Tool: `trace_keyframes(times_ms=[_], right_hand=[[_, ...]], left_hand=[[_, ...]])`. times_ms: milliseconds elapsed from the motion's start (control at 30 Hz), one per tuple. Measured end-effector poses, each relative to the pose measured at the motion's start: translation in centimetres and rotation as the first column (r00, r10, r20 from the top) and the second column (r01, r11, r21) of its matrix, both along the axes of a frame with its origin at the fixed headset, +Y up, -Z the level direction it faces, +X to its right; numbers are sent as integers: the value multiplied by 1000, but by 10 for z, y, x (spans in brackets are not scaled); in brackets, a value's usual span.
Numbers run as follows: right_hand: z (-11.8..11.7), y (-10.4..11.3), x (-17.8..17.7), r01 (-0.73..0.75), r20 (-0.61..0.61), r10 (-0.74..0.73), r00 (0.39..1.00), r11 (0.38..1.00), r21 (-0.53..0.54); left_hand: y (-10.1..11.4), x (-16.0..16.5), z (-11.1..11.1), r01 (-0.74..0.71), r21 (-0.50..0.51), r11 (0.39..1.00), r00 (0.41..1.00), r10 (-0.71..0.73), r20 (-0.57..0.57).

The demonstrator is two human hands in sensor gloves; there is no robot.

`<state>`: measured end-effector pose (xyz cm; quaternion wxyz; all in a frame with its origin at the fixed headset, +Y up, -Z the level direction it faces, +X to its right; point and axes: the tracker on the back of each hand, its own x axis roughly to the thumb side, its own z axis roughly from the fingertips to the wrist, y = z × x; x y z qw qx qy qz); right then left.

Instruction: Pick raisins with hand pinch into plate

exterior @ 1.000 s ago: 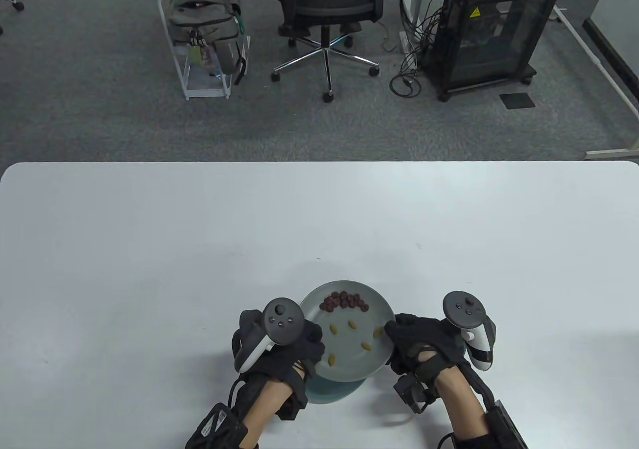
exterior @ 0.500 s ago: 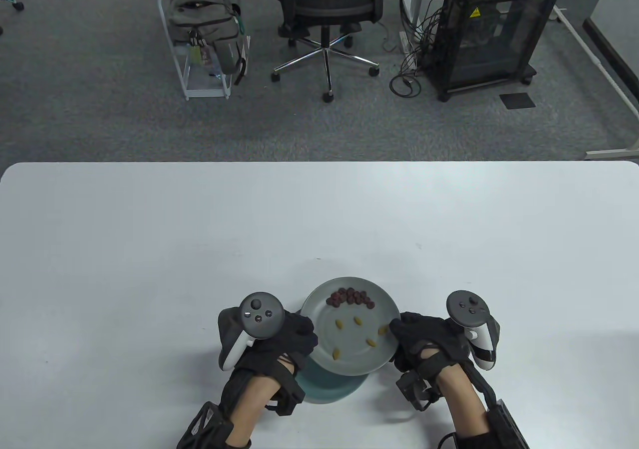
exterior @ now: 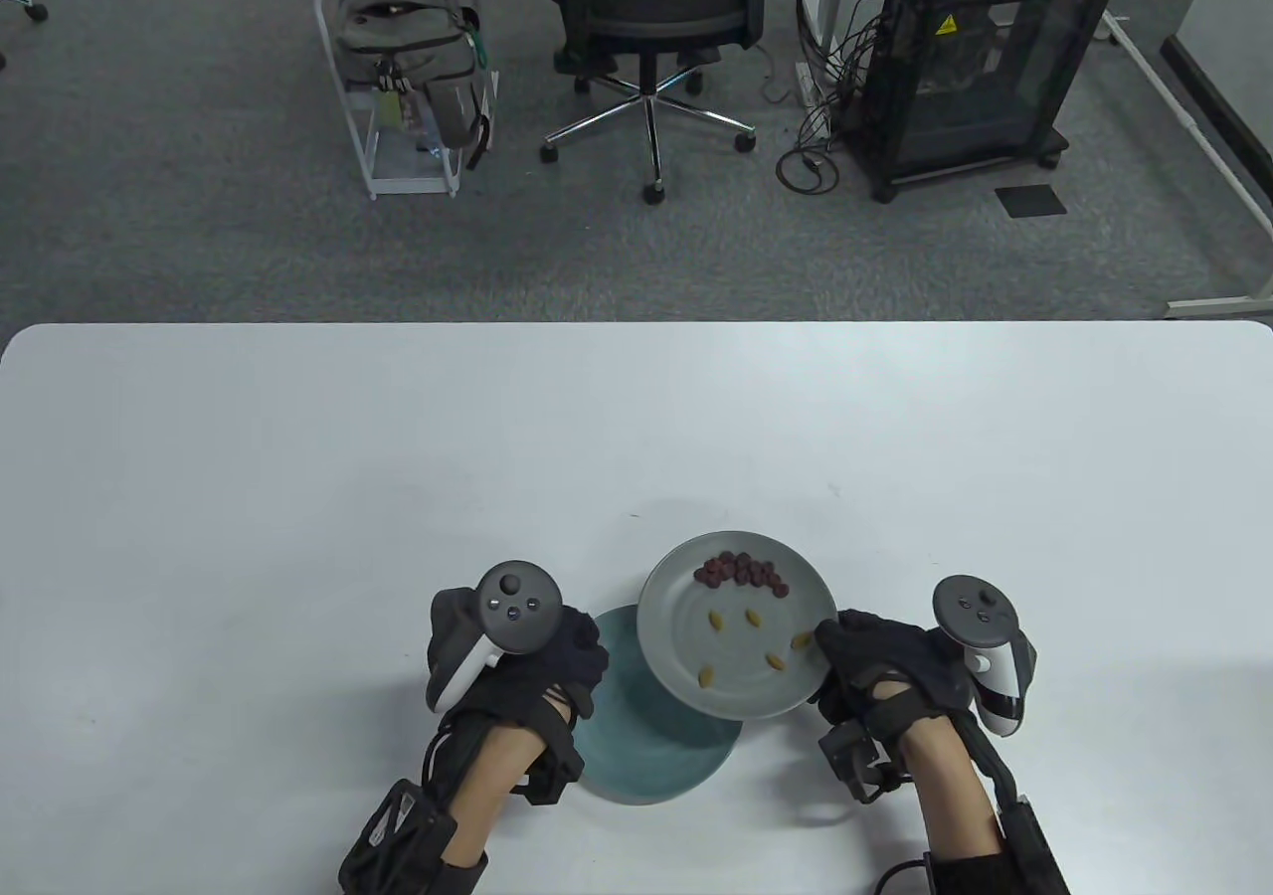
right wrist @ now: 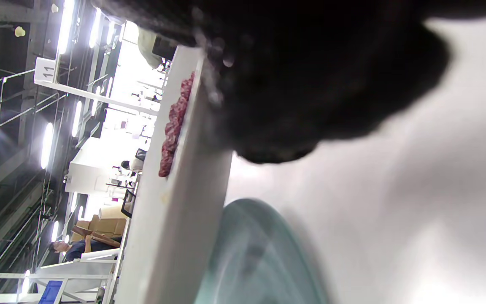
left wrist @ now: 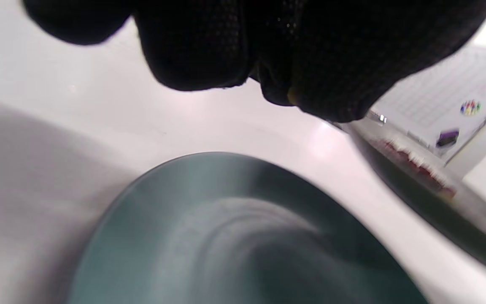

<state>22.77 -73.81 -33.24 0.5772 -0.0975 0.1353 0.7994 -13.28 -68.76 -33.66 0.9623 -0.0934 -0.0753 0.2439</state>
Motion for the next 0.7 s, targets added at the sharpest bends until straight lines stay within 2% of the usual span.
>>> trace_keyframes(times_ms=[200,267,700], right_hand=[[0,5,9,3,30,-3,1000,1000,17],[0,6,12,-8,45,7,999,1000,26],[0,9,19,-13,59,11,998,999,33]], left_hand=[[-8,25,-17,200,3,980,978,-200,54],[-11,35,-23,306,2,952,949,-305,77],[-31,51,-43,422,-34,906,905,-419,68]])
